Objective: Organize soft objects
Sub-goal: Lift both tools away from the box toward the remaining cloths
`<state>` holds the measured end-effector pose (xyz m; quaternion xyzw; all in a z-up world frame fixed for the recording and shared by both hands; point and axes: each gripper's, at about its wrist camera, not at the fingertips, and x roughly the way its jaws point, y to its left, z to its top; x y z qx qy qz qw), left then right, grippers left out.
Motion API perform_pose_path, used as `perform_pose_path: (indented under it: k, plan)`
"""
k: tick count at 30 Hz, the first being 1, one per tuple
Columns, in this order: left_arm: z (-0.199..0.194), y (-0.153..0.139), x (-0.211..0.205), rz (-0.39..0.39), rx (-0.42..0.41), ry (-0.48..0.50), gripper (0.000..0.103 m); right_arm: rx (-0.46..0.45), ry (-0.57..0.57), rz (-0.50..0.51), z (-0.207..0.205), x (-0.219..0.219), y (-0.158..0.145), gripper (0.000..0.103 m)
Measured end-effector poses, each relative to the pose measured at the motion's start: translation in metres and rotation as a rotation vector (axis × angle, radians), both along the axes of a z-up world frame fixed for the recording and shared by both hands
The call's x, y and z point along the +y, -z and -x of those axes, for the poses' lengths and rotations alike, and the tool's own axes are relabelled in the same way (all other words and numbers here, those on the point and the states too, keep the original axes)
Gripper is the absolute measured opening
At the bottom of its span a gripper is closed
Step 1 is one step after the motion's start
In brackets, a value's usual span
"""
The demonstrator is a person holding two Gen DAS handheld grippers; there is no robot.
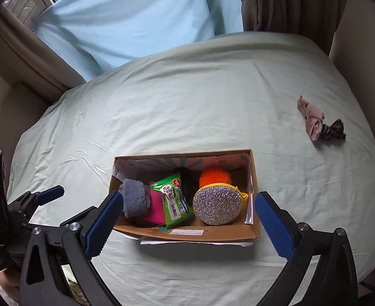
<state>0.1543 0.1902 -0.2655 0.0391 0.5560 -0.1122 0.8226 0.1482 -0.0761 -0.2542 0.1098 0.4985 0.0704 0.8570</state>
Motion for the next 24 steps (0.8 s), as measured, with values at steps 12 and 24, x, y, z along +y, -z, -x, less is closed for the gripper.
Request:
perform_pose_path:
  k: [12,24]
  plan:
    - [0.067,-0.111,-0.001,0.047,-0.313,-0.076,0.103,-0.365,0.06,0.184,0.081,-0.024,-0.108,0.102]
    - [0.115,-0.153,-0.071,0.085,-0.452,-0.115,0.103,-0.45,0.101,0.147,0.128,-0.113,-0.126,0.102]
